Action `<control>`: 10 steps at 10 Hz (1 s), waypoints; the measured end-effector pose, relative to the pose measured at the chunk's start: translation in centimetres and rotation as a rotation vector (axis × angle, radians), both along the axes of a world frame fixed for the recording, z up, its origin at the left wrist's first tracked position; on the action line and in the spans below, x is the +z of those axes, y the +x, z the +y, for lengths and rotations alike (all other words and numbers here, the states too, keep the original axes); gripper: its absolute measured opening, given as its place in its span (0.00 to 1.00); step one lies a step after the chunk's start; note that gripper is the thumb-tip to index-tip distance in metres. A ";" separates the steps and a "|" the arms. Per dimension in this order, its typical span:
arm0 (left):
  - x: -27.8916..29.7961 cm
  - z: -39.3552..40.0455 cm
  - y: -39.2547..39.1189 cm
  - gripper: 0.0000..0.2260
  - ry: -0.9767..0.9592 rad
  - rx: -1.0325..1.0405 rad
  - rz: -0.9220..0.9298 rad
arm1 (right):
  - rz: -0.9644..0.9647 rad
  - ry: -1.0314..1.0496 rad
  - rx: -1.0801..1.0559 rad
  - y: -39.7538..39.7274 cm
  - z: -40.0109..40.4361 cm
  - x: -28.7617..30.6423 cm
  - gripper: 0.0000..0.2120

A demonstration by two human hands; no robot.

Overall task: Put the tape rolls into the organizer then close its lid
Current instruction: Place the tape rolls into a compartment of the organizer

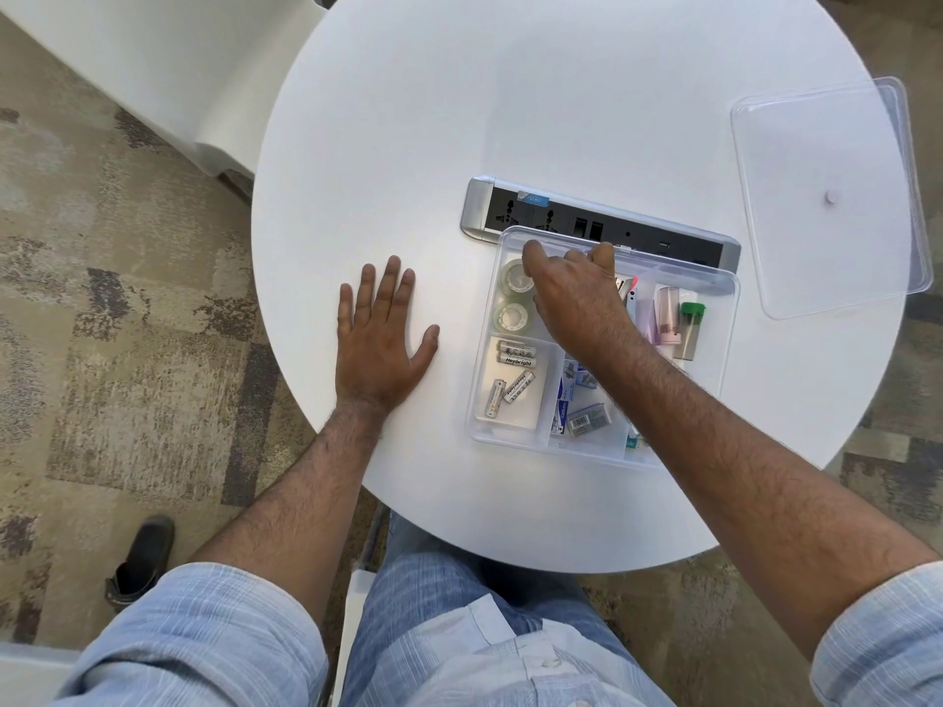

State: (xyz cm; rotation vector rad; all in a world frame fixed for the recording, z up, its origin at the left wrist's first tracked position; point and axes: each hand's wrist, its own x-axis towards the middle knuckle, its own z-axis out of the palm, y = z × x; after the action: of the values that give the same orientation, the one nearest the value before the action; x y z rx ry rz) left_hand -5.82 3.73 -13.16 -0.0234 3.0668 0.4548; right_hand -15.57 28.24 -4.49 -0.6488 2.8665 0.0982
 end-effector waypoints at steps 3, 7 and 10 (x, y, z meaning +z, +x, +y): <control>0.1 0.0 0.1 0.34 0.003 -0.001 -0.010 | -0.020 -0.042 -0.043 -0.3 0.3 -0.1 0.17; -0.2 -0.1 0.1 0.34 -0.017 -0.010 -0.028 | 0.066 -0.174 -0.061 2.8 2.0 1.6 0.13; 3.0 0.3 -0.9 0.31 0.080 0.014 -0.193 | 0.013 -0.377 -0.358 6.2 5.9 3.3 0.14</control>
State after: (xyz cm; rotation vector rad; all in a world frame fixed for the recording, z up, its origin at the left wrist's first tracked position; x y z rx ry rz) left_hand -6.77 4.06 -10.11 -0.0812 2.8596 0.5413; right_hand -9.34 34.12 -1.15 -0.1794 2.9834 -0.5000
